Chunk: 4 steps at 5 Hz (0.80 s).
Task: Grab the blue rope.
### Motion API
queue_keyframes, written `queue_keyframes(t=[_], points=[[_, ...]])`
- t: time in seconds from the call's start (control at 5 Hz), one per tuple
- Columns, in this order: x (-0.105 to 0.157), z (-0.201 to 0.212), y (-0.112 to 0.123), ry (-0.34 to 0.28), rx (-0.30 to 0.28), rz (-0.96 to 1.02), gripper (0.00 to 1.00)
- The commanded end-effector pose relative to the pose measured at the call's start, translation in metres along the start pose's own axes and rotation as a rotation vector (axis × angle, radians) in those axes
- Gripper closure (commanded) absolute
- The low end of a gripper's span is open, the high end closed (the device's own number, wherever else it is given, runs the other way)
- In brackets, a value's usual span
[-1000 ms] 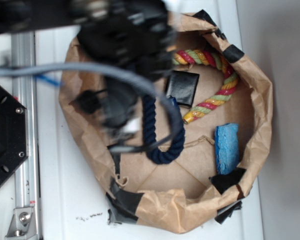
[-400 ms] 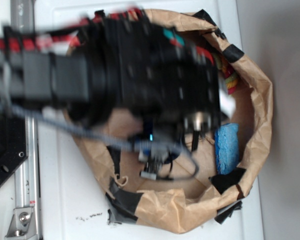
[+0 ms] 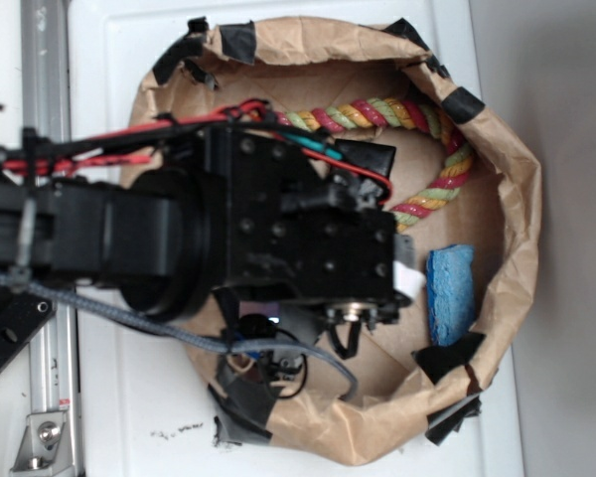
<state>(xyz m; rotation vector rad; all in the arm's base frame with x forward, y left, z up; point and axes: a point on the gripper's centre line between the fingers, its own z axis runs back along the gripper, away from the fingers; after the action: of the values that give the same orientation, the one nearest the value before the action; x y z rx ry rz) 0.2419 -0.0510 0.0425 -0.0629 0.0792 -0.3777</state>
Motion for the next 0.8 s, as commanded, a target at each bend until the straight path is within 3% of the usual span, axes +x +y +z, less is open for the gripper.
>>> queue_keyframes(t=[0.0,0.4,0.6], points=[[0.006,-0.024,-0.010,-0.135,-0.116,-0.055,0.00],[0.028,-0.031,-0.010,-0.070,-0.108,-0.157,0.00],[0.026,-0.044,-0.015,-0.033,-0.066,-0.167,0.35]])
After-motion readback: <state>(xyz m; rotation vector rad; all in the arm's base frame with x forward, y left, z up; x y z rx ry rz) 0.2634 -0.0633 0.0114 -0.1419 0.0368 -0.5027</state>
